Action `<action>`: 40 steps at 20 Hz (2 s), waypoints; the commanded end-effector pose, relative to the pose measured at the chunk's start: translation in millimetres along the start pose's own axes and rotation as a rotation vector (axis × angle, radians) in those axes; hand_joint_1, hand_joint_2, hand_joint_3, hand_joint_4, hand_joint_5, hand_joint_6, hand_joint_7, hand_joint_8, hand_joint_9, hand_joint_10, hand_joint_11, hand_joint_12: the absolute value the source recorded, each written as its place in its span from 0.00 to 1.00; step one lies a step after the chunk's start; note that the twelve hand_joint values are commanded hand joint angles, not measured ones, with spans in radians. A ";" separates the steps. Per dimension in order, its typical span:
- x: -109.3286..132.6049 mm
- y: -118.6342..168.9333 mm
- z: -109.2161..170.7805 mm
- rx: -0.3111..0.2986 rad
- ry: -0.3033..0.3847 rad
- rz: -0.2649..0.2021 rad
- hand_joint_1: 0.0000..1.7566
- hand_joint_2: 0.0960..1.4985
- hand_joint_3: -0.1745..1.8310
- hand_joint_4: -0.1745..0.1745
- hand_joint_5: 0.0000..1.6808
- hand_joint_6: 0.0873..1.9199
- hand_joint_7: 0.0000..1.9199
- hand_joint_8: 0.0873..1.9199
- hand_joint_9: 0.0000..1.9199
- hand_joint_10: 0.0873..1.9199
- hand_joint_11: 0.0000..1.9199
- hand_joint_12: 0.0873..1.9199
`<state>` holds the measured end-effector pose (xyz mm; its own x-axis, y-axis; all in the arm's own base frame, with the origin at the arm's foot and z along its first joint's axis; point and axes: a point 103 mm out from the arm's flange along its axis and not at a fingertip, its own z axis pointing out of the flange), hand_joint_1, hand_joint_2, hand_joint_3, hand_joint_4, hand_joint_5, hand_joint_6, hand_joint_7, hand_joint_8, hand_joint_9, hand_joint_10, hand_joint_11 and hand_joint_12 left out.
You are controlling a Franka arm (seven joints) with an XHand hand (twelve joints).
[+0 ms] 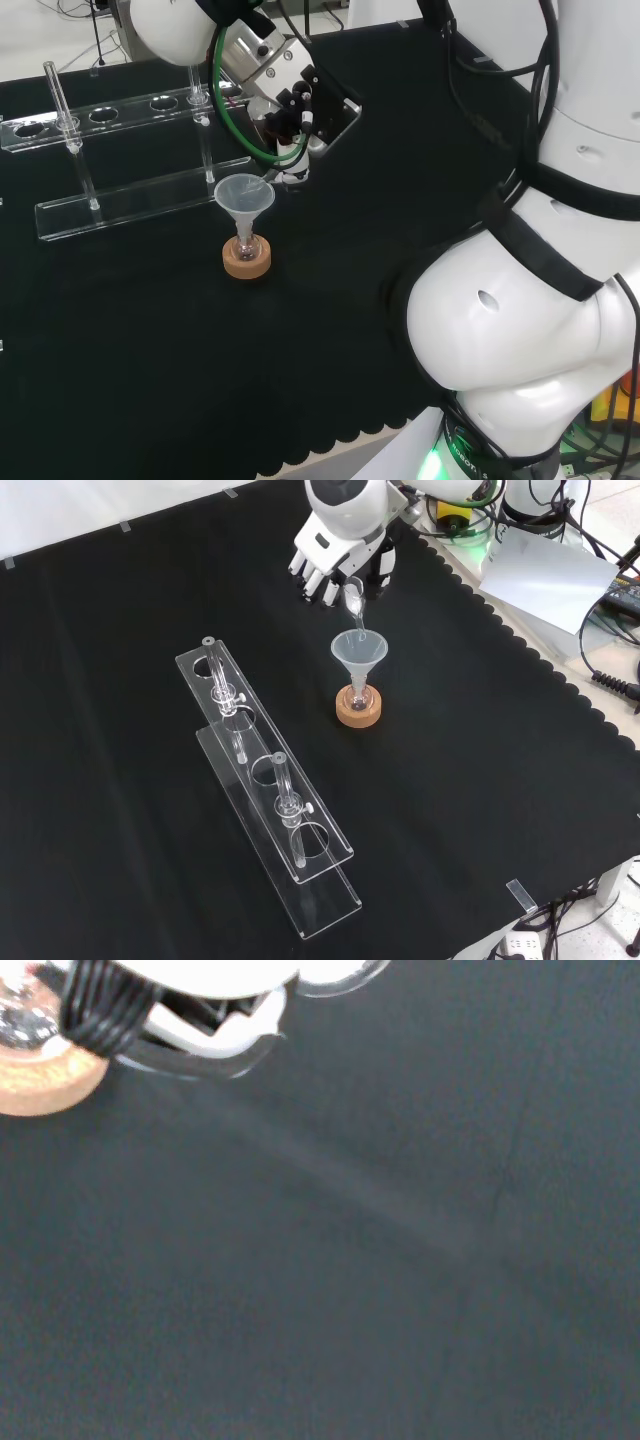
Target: Pour all the NaCl from the weighing funnel into the round-bottom flask.
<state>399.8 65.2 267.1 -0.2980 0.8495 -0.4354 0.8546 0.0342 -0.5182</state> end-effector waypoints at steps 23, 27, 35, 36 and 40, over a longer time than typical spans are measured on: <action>-1.0 1.1 -10.7 0.019 -0.133 0.031 0.62 0.38 0.51 1.00 0.68 0.50 0.33 0.29 0.47 0.19 0.32 0.61; 0.1 0.7 -13.7 0.021 -0.161 0.034 0.62 0.38 0.51 1.00 0.68 0.50 0.33 0.29 0.47 0.19 0.32 0.61; 1.4 -1.0 -18.2 0.024 -0.204 0.041 0.62 0.38 0.51 1.00 0.68 0.50 0.33 0.28 0.47 0.19 0.32 0.61; 2.0 -1.0 -18.9 0.028 -0.212 0.043 0.62 0.38 0.51 1.00 0.68 0.50 0.33 0.28 0.47 0.19 0.32 0.61; 4.0 -1.9 -20.4 0.028 -0.237 0.048 0.62 0.38 0.51 1.00 0.68 0.50 0.33 0.28 0.47 0.19 0.32 0.61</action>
<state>405.7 78.4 280.7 -0.3502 0.7170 -0.6027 0.8578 -0.0129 -0.5138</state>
